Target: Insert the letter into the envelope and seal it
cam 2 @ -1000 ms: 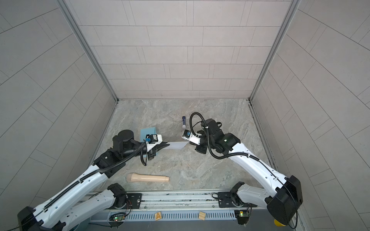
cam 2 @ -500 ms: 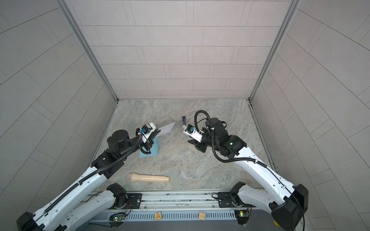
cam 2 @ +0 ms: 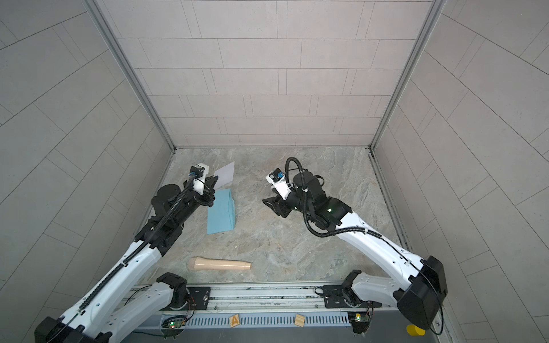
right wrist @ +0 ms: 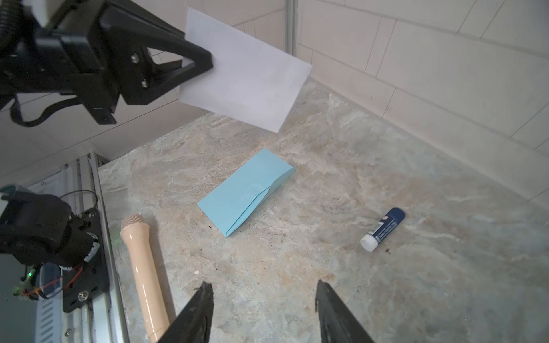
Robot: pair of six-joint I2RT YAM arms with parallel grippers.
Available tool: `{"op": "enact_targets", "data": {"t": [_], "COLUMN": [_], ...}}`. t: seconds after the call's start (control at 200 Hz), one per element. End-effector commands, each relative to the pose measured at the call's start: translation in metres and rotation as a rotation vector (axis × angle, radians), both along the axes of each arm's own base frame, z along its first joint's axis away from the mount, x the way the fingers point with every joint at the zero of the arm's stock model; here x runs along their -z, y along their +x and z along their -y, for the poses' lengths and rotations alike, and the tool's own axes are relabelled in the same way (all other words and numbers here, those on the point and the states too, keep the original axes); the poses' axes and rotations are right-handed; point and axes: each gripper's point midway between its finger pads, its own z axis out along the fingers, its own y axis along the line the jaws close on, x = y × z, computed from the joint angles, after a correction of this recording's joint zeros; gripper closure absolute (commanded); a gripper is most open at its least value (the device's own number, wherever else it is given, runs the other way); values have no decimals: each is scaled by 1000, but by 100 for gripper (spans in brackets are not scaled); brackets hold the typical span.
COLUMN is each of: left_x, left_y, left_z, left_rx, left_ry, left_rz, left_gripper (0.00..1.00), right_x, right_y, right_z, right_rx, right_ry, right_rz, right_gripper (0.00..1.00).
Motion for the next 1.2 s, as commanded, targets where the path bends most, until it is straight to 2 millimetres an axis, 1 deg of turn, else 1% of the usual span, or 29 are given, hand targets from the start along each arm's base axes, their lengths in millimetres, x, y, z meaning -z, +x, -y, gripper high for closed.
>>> {"op": "enact_targets", "data": {"t": [0.0,0.1,0.175,0.245,0.35,0.455,0.645,0.906,1.051,1.196], "left_x": [-1,5,7,10,13,15,16,16,16,15], "left_y": [8,13,16,18,20,22,23,23,23,23], "left_z": [-16,-28,-35,-41,-48,-54,-57,-58,-59,-59], "left_rx": [-80,-139,-167,-191,-220,-249,-255,-260,-262,-260], "left_ry": [-37,-24,-19,-24,-29,-30,-33,-36,-37,-40], "left_rz": [5,-20,-30,-38,-52,-63,-65,-65,-65,-62], "left_gripper": [100,100,100,100,100,100,100,100,100,100], "right_x": [1,21,33,41,57,74,100,134,152,167], "right_y": [20,31,33,34,38,46,63,81,92,104], "right_z": [-8,-22,-37,-51,-70,-86,-111,-146,-156,-160], "right_rx": [172,261,282,290,306,321,335,333,350,376], "right_ry": [30,52,57,45,43,70,70,73,69,68], "right_rz": [-77,-163,-188,-183,-217,-264,-312,-386,-413,-433], "right_gripper": [40,36,33,28,27,27,27,34,40,47]}}
